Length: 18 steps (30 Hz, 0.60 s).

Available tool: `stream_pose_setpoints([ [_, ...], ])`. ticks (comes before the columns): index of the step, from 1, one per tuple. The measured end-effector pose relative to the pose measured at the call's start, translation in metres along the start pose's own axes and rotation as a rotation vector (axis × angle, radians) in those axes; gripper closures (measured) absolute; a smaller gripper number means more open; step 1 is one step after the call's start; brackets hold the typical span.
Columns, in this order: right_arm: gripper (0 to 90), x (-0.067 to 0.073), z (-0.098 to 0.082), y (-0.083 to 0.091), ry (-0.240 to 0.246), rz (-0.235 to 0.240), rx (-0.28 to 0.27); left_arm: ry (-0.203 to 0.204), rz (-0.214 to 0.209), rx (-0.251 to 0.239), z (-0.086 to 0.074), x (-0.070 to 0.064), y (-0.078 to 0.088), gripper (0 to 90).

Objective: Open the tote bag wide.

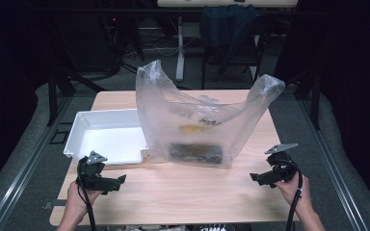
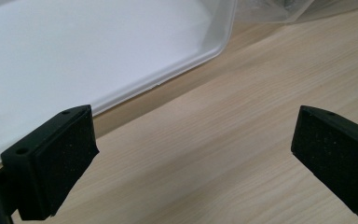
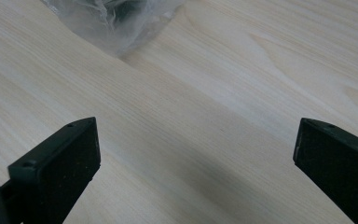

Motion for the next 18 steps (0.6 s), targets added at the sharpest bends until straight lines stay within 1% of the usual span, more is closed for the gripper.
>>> stream_pose_setpoints([
  [2, 0.0, 0.0, 0.0, -0.001, -0.001, -0.007, 0.004, -0.009, -0.004, 0.001, 0.0, -0.001, -0.001, 0.4],
  [3, 0.0, 0.002, 0.001, -0.001, -0.007, 0.007, -0.001, -0.009, -0.005, 0.0, 0.001, -0.002, 0.0, 0.4],
  [4, 0.0, 0.0, 0.002, -0.001, 0.008, -0.009, 0.012, -0.009, -0.005, 0.0, 0.001, -0.002, 0.0, 0.4],
  [5, 0.0, 0.0, 0.002, 0.0, 0.011, -0.008, 0.013, -0.008, -0.007, -0.005, 0.002, -0.003, 0.0, 0.5],
  [6, 0.1, 0.003, 0.005, -0.002, -0.004, 0.011, -0.009, -0.008, -0.007, -0.005, 0.002, -0.003, 0.0, 0.5],
  [7, 0.1, 0.003, 0.005, -0.003, -0.001, 0.014, -0.006, -0.007, -0.012, -0.012, 0.003, -0.005, 0.001, 0.5],
  [9, 0.1, 0.004, 0.006, -0.004, 0.003, 0.017, -0.006, -0.009, -0.015, -0.01, 0.003, -0.006, 0.001, 0.7],
  [12, 0.1, 0.004, 0.008, -0.005, 0.011, 0.03, -0.007, -0.019, -0.015, -0.021, 0.007, -0.009, 0.001, 0.9],
  [13, 0.1, 0.003, 0.007, -0.004, 0.025, 0.017, 0.007, -0.025, -0.011, -0.021, 0.008, -0.01, 0.001, 0.9],
  [14, 0.2, 0.004, 0.009, -0.005, 0.024, 0.029, -0.008, -0.037, -0.009, -0.018, 0.009, -0.011, 0.001, 1.0],
  [15, 0.7, 0.005, 0.012, -0.005, 0.028, 0.037, -0.02, -0.036, -0.007, -0.022, 0.01, -0.011, 0.001, 1.4],
  [16, 0.8, 0.004, 0.013, -0.005, 0.038, 0.022, -0.015, -0.039, -0.011, -0.021, 0.011, -0.012, 0.0, 1.4],
  [18, 1.3, 0.004, 0.014, -0.004, 0.044, 0.023, -0.013, -0.036, -0.012, -0.022, 0.012, -0.013, -0.001, 1.7],
])
Point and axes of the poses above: each handheld gripper's, and its own axes: y roughly backward along the jaws, z roughly out of its top, x roughly to its left, the point moved 9 cm from there along -y, roughly forward along the jaws, and after that the axes turned 3 degrees about x, right-handed, at the moved point
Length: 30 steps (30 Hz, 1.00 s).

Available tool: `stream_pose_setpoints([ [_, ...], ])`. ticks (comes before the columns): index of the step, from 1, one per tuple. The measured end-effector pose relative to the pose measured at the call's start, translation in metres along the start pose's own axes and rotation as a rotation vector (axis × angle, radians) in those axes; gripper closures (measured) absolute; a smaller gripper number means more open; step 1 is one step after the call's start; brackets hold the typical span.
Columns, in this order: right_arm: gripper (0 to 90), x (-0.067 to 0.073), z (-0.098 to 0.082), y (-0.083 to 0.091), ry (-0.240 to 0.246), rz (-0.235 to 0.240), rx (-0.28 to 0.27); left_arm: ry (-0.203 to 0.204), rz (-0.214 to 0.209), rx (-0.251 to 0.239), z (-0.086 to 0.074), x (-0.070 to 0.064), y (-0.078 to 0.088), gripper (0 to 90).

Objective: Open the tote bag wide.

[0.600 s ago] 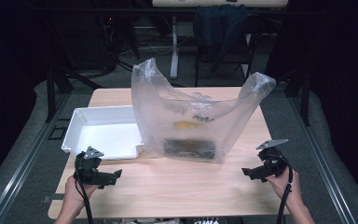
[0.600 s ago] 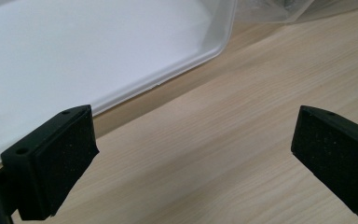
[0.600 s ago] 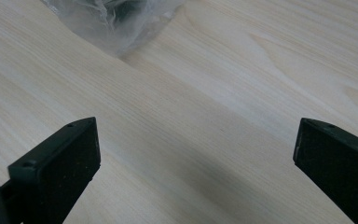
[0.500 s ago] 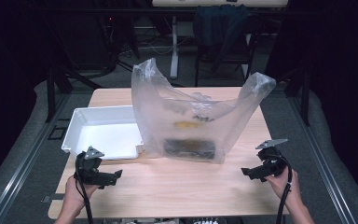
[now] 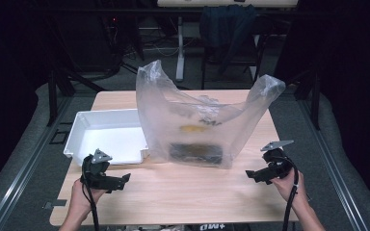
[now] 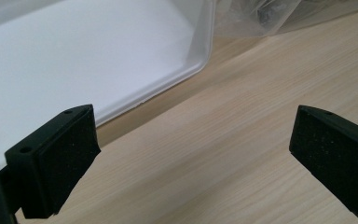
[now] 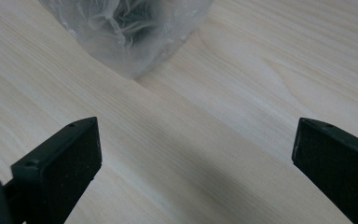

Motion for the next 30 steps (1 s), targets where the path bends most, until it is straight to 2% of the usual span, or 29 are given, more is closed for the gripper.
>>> stream_pose_setpoints([
  [2, 2.2, 0.003, 0.002, -0.002, -0.009, 0.012, -0.013, -0.001, -0.01, -0.008, 0.005, -0.001, -0.002, 2.0],
  [4, 3.1, 0.003, 0.004, -0.001, -0.012, 0.01, -0.022, -0.033, 0.007, -0.006, 0.007, -0.002, -0.004, 2.4],
  [8, 7.3, 0.005, 0.011, 0.0, -0.014, -0.006, -0.042, -0.058, 0.003, -0.01, 0.012, -0.008, -0.005, 3.8],
  [10, 10.0, 0.007, 0.011, -0.001, -0.009, -0.011, -0.035, -0.065, 0.006, -0.015, 0.014, -0.008, -0.004, 4.4],
  [11, 10.9, 0.007, 0.011, -0.001, -0.005, -0.013, -0.031, -0.053, 0.005, -0.037, 0.018, -0.009, -0.002, 4.9],
  [12, 10.9, 0.007, 0.011, -0.001, -0.005, -0.013, -0.031, -0.053, 0.005, -0.037, 0.018, -0.009, -0.002, 5.0],
  [13, 13.7, 0.008, 0.012, 0.0, 0.001, -0.015, -0.035, -0.064, 0.003, -0.036, 0.02, -0.009, -0.002, 5.2],
  [21, 15.8, 0.01, 0.017, 0.004, 0.004, -0.022, -0.06, -0.087, 0.011, -0.072, 0.035, -0.014, -0.001, 6.5],
  [22, 16.5, 0.01, 0.019, 0.004, 0.004, -0.02, -0.065, -0.078, 0.0, -0.078, 0.038, -0.015, -0.002, 6.9],
  [23, 20.9, 0.01, 0.023, 0.004, 0.003, -0.019, -0.075, -0.08, 0.008, -0.09, 0.044, -0.014, -0.004, 8.0],
  [26, 25.1, 0.01, 0.027, 0.004, 0.002, -0.017, -0.088, -0.073, -0.005, -0.103, 0.049, -0.014, -0.006, 14.4],
  [29, 30.0, 0.012, 0.032, 0.006, -0.01, -0.015, -0.104, -0.087, -0.016, -0.125, 0.058, -0.018, -0.007, 15.6],
  [30, 32.3, 0.014, 0.036, 0.007, -0.01, -0.012, -0.116, -0.107, -0.02, -0.149, 0.065, -0.023, -0.006, 17.8],
])
Point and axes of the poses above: each handheld gripper's, and its own axes: y roughly backward along the jaws, z roughly out of its top, x roughly to its left, the point moved 9 cm from there along -y, roughly forward along the jaws, and after that the axes turned 3 degrees about x, right-handed, at the moved point
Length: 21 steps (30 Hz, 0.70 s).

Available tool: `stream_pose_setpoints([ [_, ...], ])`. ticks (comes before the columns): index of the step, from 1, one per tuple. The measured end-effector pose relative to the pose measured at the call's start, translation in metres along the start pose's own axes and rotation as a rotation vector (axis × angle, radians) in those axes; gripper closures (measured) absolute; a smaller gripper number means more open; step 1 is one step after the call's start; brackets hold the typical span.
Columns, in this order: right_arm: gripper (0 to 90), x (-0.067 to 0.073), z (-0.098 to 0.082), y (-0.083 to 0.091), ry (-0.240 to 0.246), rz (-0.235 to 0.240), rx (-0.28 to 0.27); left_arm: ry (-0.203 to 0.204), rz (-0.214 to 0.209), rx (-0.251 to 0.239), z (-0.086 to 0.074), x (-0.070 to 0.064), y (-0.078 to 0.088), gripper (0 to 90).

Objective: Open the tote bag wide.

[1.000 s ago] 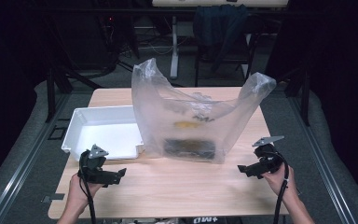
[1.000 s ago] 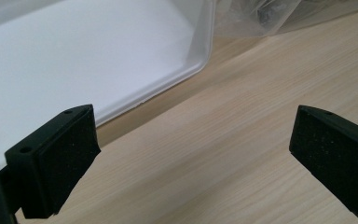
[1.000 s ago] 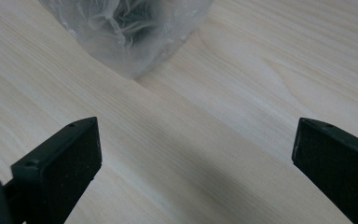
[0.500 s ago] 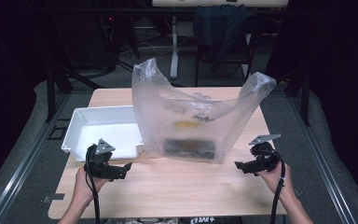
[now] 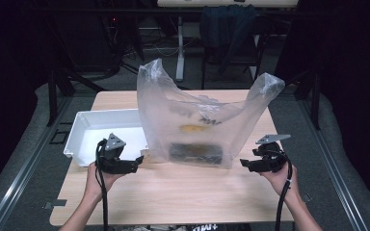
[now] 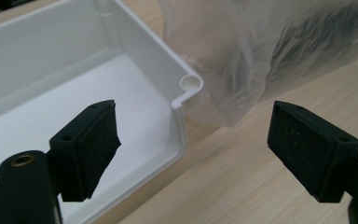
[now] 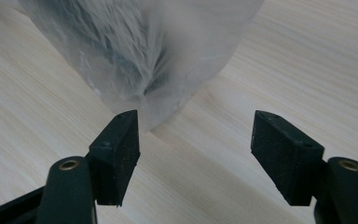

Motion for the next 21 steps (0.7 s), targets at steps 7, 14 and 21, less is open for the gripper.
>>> stream_pose_setpoints([
  [7, 33.6, 0.012, 0.019, 0.0, 0.025, 0.021, -0.044, -0.025, -0.015, -0.05, 0.02, -0.01, -0.001, 24.1],
  [14, 50.3, 0.018, 0.042, 0.004, 0.017, 0.021, -0.102, -0.046, -0.025, -0.103, 0.042, -0.016, -0.01, 44.6],
  [21, 83.4, 0.014, 0.051, 0.005, -0.003, 0.013, -0.129, -0.066, -0.056, -0.085, 0.047, -0.024, -0.032, 71.9],
])
Point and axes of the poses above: each handheld gripper's, and its own axes: y roughly backward along the jaws, z roughly out of its top, x roughly to its left, the point moved 9 cm from there along -y, roughly forward along the jaws, and after that the axes turned 3 degrees about x, right-handed, at the moved point
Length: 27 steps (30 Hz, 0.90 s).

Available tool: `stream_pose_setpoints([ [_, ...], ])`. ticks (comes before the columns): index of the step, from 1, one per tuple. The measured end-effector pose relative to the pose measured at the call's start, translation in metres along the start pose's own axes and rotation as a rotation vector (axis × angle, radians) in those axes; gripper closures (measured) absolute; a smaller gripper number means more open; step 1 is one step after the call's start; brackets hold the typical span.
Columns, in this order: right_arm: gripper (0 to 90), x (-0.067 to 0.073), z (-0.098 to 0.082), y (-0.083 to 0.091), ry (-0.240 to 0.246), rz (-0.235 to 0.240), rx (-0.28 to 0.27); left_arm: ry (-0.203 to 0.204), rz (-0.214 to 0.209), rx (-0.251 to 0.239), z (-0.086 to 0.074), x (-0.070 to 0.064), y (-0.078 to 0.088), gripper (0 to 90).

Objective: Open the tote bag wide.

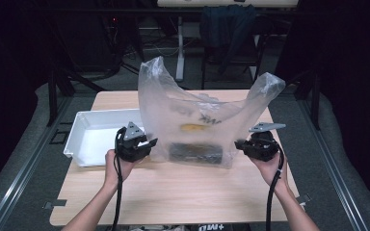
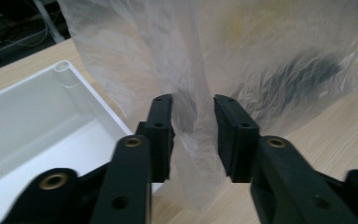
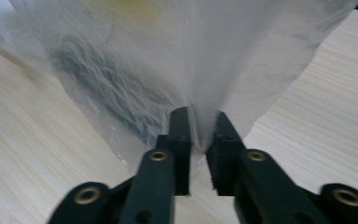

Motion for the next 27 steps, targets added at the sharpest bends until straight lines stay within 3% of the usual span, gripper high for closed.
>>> stream_pose_setpoints([
  [7, 90.0, -0.004, 0.0, -0.001, -0.027, 0.034, 0.005, 0.018, -0.016, 0.03, -0.007, -0.001, -0.015, 86.3],
  [14, 90.0, -0.005, 0.005, -0.012, -0.035, 0.063, 0.041, 0.024, -0.024, 0.074, -0.016, -0.004, -0.025, 87.8],
  [18, 90.0, -0.008, -0.009, -0.026, -0.054, 0.08, 0.127, 0.011, -0.043, 0.131, -0.027, -0.008, -0.035, 87.9],
  [21, 90.0, -0.01, -0.016, -0.03, -0.056, 0.077, 0.155, 0.006, -0.05, 0.168, -0.035, -0.011, -0.039, 87.8],
  [22, 90.0, -0.014, -0.02, -0.033, -0.033, 0.052, 0.181, 0.0, -0.055, 0.182, -0.037, -0.012, -0.04, 87.7],
  [27, 90.0, -0.011, -0.025, -0.038, -0.041, 0.082, 0.186, 0.017, -0.078, 0.221, -0.046, -0.015, -0.043, 87.5],
])
Point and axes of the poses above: each handheld gripper's, and its own axes: y roughly backward along the jaws, z roughly out of its top, x roughly to its left, the point moved 9 cm from there along -y, roughly forward along the jaws, and after that the axes turned 3 degrees about x, right-handed, at the moved point
